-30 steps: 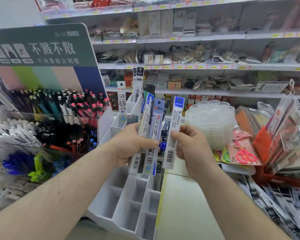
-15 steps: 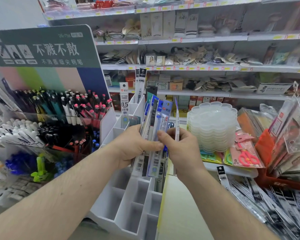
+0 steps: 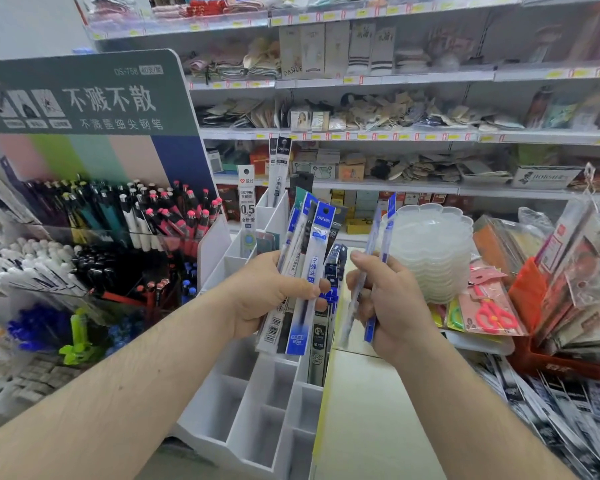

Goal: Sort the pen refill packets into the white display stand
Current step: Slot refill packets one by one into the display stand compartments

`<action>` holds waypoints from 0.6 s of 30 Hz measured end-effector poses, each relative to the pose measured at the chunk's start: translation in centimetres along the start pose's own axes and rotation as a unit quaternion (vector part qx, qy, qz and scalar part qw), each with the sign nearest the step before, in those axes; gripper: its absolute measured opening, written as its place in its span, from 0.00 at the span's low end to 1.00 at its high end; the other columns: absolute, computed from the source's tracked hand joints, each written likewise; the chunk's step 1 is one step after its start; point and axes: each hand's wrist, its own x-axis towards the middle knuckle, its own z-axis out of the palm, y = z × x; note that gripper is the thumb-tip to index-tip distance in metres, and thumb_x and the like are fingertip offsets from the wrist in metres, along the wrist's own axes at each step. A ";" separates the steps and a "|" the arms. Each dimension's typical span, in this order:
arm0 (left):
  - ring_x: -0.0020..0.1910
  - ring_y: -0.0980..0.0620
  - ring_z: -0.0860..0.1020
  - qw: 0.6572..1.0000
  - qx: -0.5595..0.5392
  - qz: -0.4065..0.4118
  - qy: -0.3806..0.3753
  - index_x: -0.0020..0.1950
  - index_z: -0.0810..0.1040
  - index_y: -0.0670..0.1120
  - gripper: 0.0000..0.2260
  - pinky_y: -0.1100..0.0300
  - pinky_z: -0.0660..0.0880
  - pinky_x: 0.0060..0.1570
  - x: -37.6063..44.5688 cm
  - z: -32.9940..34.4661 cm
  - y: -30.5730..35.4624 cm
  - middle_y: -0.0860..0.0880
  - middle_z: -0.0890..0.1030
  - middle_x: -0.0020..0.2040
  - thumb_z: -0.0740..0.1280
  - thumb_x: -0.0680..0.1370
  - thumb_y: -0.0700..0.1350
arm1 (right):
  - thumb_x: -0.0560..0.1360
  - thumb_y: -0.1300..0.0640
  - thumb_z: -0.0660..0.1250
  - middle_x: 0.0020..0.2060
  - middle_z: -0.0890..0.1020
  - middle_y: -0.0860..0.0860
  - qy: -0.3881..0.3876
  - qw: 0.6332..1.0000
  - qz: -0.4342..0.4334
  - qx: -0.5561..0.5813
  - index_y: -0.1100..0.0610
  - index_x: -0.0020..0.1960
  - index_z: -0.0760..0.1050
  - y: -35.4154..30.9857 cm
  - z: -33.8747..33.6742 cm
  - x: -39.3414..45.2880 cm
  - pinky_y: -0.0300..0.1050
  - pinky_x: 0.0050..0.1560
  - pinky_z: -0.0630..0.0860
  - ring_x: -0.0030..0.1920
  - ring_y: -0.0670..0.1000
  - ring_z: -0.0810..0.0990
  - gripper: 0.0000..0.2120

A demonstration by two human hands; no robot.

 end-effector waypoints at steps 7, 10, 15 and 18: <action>0.43 0.50 0.84 1.000 0.025 0.010 -0.008 0.60 0.77 0.43 0.15 0.51 0.79 0.45 -0.1 0.1 0.1 0.48 0.85 0.43 0.72 0.74 0.37 | 0.82 0.61 0.60 0.33 0.80 0.51 -0.047 0.999 -0.008 -0.008 0.58 0.51 0.80 0.0 0.0 0.5 0.39 0.30 0.74 0.28 0.44 0.78 0.09; 0.51 0.44 0.84 0.999 0.025 0.026 -0.014 0.62 0.78 0.43 0.21 0.42 0.76 0.59 -0.2 0.3 0.2 0.43 0.85 0.50 0.76 0.70 0.43 | 0.80 0.56 0.63 0.39 0.86 0.46 -0.102 0.995 -0.001 0.018 0.58 0.51 0.79 -0.3 0.3 0.4 0.45 0.31 0.82 0.37 0.49 0.86 0.08; 0.54 0.40 0.83 0.999 0.026 0.032 -0.025 0.62 0.78 0.41 0.27 0.38 0.75 0.63 -0.3 0.2 0.2 0.39 0.84 0.54 0.77 0.64 0.43 | 0.67 0.54 0.70 0.44 0.87 0.53 -0.084 0.995 -0.015 0.045 0.58 0.53 0.79 0.2 1.0 0.9 0.53 0.40 0.84 0.46 0.57 0.87 0.16; 0.53 0.41 0.84 0.998 0.037 0.038 -0.021 0.61 0.78 0.41 0.27 0.40 0.76 0.61 -0.2 0.1 0.2 0.40 0.85 0.52 0.78 0.63 0.39 | 0.66 0.55 0.71 0.41 0.87 0.54 -0.084 0.995 -0.036 0.040 0.57 0.49 0.79 0.3 1.5 0.8 0.48 0.36 0.84 0.42 0.56 0.87 0.12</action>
